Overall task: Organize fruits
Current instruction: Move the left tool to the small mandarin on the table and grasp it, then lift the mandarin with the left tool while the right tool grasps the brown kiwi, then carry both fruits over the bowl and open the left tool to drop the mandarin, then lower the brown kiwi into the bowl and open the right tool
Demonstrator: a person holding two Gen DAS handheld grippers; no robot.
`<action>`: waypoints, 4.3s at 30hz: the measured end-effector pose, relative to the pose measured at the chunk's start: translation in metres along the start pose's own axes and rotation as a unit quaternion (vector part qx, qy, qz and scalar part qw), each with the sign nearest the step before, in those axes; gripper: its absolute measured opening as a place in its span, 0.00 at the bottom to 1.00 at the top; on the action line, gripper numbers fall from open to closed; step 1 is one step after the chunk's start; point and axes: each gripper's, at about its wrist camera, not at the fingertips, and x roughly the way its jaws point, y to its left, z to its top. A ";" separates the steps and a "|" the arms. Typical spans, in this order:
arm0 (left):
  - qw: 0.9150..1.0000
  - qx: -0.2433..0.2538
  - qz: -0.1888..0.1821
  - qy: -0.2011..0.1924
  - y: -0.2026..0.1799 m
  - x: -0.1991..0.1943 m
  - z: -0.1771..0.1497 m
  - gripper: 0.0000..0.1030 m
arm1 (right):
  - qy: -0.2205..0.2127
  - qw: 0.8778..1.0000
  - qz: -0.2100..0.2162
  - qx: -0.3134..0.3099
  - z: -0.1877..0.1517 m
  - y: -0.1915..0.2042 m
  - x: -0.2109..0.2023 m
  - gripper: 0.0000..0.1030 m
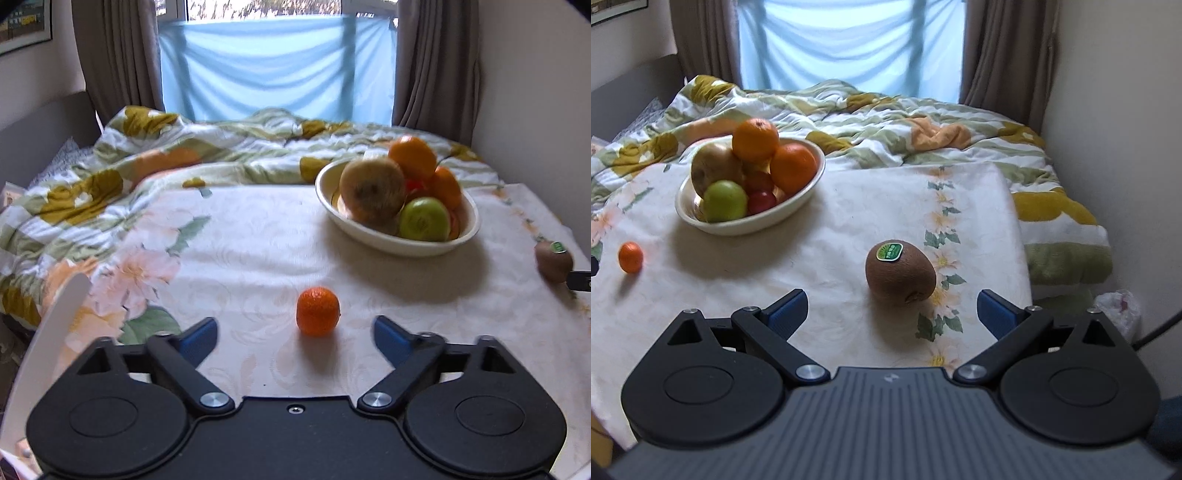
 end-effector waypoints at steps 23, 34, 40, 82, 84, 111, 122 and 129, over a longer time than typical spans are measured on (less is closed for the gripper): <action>1.000 -0.001 0.002 0.029 -0.018 0.034 0.011 0.34 | 0.034 0.998 0.048 0.005 0.010 -0.011 0.064 0.97; 0.999 -0.009 0.001 0.031 -0.014 0.025 0.012 0.34 | 0.023 0.999 0.036 0.001 0.014 -0.009 0.067 0.70; 1.000 -0.011 -0.007 0.021 -0.017 0.011 0.019 0.34 | 0.027 0.999 0.040 0.009 0.018 -0.008 0.062 0.70; 0.993 0.056 -0.098 -0.028 0.009 0.021 0.181 0.34 | -0.033 0.998 0.042 0.044 0.145 0.074 -0.017 0.70; 0.992 0.064 -0.106 -0.020 0.009 0.035 0.185 0.34 | -0.030 0.998 0.037 0.050 0.147 0.078 -0.009 0.70; 0.975 0.088 -0.186 0.080 -0.001 0.153 0.192 0.82 | 0.015 0.993 -0.020 0.113 0.143 0.090 0.045 0.70; 0.987 0.073 -0.143 0.012 0.012 0.092 0.203 0.90 | 0.019 0.996 -0.002 0.092 0.139 0.083 0.040 0.70; 0.993 0.040 -0.107 -0.015 0.023 0.054 0.193 0.96 | 0.019 0.998 0.038 0.053 0.139 0.088 0.045 0.70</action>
